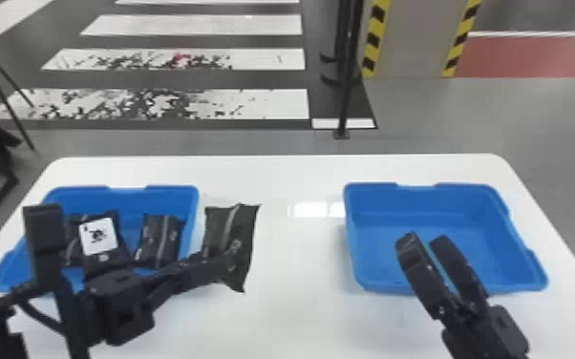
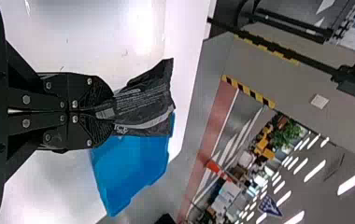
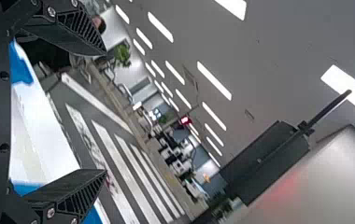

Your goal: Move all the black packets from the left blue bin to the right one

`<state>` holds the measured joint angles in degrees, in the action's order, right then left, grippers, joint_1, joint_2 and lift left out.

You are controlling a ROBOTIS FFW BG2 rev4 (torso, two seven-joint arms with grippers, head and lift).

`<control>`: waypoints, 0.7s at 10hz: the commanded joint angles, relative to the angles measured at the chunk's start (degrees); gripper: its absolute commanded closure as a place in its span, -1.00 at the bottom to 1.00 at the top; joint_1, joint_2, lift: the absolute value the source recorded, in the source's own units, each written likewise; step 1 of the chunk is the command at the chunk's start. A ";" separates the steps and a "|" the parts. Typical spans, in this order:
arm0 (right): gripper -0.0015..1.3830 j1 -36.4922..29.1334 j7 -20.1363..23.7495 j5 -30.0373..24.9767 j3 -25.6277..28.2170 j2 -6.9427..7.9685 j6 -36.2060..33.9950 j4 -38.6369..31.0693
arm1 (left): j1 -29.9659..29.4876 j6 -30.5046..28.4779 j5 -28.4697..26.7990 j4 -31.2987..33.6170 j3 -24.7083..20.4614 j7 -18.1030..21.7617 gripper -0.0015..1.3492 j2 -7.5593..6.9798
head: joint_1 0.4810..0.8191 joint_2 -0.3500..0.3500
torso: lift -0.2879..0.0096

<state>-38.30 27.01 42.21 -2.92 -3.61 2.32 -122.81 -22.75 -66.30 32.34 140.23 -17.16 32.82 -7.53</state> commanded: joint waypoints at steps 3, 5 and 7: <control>-0.81 5.26 1.20 4.74 -2.68 -0.87 -7.24 -0.44 | 0.82 0.21 5.25 0.04 8.47 0.23 0.79 -0.38 | 0.27 -0.02 | -0.10; -0.81 6.81 1.99 3.26 -2.68 -1.04 -10.47 -0.44 | 1.24 0.07 6.74 0.04 12.36 0.14 0.79 -0.47 | 0.27 -0.13 | -0.10; -0.80 7.65 2.35 2.46 -3.82 -1.48 -11.74 -0.58 | 2.09 -0.49 7.53 -0.10 14.53 0.05 0.79 -0.82 | 0.27 -0.21 | -0.10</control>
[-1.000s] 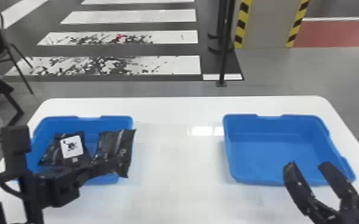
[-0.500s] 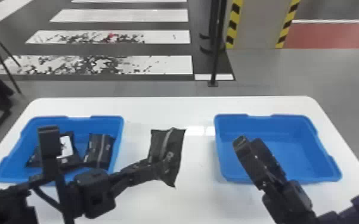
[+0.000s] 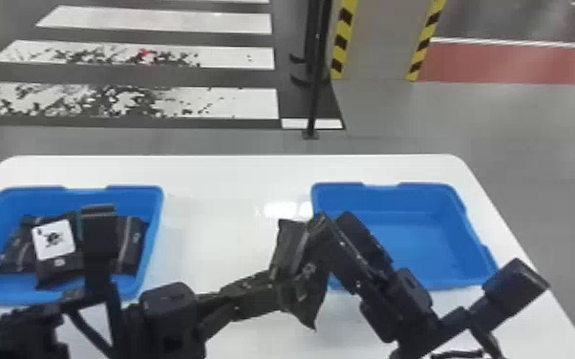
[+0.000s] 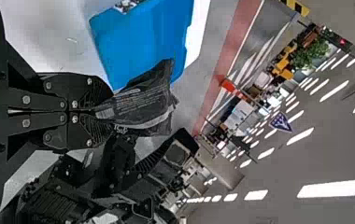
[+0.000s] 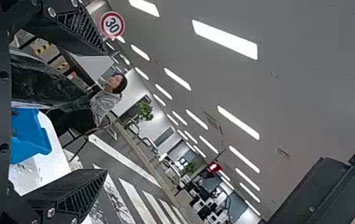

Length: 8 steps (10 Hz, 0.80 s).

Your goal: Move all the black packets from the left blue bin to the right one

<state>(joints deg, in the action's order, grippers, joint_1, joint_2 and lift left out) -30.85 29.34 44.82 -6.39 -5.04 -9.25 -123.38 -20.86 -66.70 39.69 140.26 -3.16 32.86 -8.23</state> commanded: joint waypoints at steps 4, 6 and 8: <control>0.85 0.62 0.28 -0.60 -0.46 -0.59 -2.84 -0.01 | 0.34 -0.24 0.53 -0.13 0.42 0.01 0.79 -0.12 | 0.27 -0.19 | -0.10; 0.85 0.48 0.63 -0.60 -0.46 -0.59 -3.83 0.27 | 0.20 0.05 0.76 -0.13 0.31 -0.17 0.79 -0.04 | 0.27 -0.18 | -0.10; 0.85 0.76 0.89 -0.60 -0.35 -0.59 -4.25 0.13 | -0.93 1.73 2.01 -0.13 -0.61 -1.05 0.16 0.76 | 0.27 -0.16 | -0.10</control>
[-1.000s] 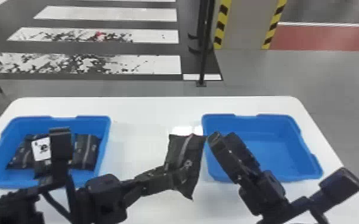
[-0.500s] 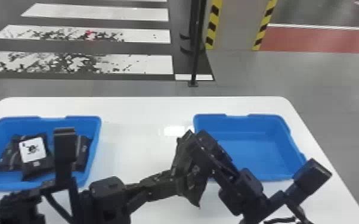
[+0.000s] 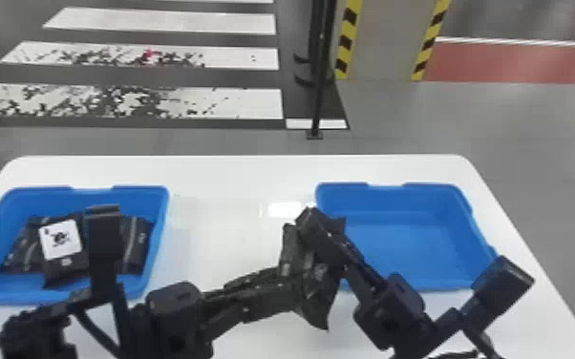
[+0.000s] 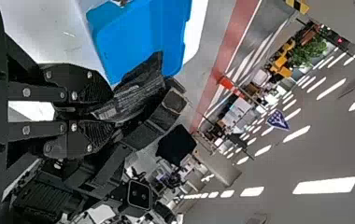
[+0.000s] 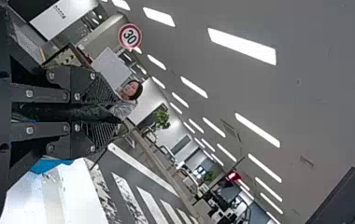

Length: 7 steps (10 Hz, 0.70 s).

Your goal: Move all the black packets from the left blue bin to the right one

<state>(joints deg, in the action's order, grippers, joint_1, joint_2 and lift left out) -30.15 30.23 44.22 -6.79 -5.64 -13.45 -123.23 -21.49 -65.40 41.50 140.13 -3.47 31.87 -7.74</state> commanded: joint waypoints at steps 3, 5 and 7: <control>0.85 3.43 0.00 -0.91 3.70 -0.52 -0.46 2.78 | -2.55 2.82 1.00 0.01 -1.79 -0.06 -0.82 0.71 | 0.27 -0.16 | -0.10; 0.85 10.75 -0.17 -2.51 7.13 -2.19 -0.32 11.78 | -4.24 3.38 2.37 0.15 -3.39 0.03 -0.75 0.98 | 0.27 -0.25 | -0.10; 0.85 17.92 -0.70 -4.34 9.19 -4.03 -0.32 20.22 | -5.22 3.95 2.37 0.43 -5.33 0.12 -0.75 1.24 | 0.27 -0.34 | -0.10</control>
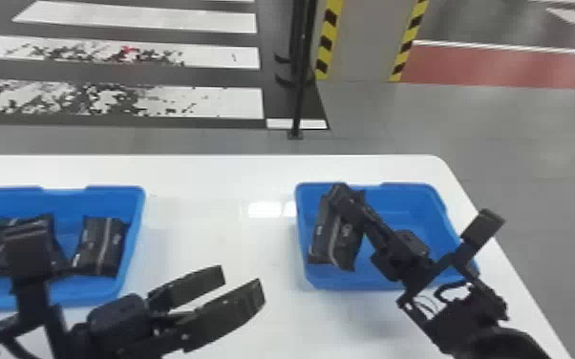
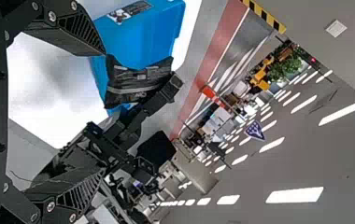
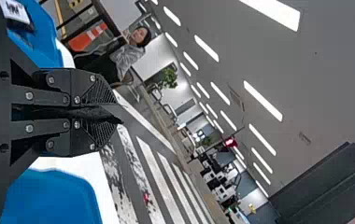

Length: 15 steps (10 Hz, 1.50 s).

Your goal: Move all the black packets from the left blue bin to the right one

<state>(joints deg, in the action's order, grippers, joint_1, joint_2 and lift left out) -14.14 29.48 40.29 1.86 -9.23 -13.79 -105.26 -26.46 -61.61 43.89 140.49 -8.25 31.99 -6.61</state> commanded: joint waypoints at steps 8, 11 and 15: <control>-0.85 1.20 -5.49 -19.49 6.82 0.27 3.67 2.53 | -0.11 0.72 -5.61 0.21 -10.37 -0.09 -0.74 0.98 | 0.27 -0.49 | -0.10; -0.82 -12.44 -7.42 -23.95 6.82 4.84 4.93 -11.81 | 3.68 -0.40 -12.93 -1.76 -15.74 -0.62 -0.74 1.51 | 0.27 -0.28 | -0.10; -0.82 -25.09 -7.86 -23.49 4.19 7.21 6.76 -22.22 | 12.97 -2.51 -20.92 -10.90 -17.80 -2.37 -0.74 -0.25 | 0.27 0.18 | -0.10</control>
<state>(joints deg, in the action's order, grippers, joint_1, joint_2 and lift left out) -37.92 21.62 16.15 6.66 -2.12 -7.04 -126.61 -15.02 -63.68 24.27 131.09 -25.91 29.65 -6.49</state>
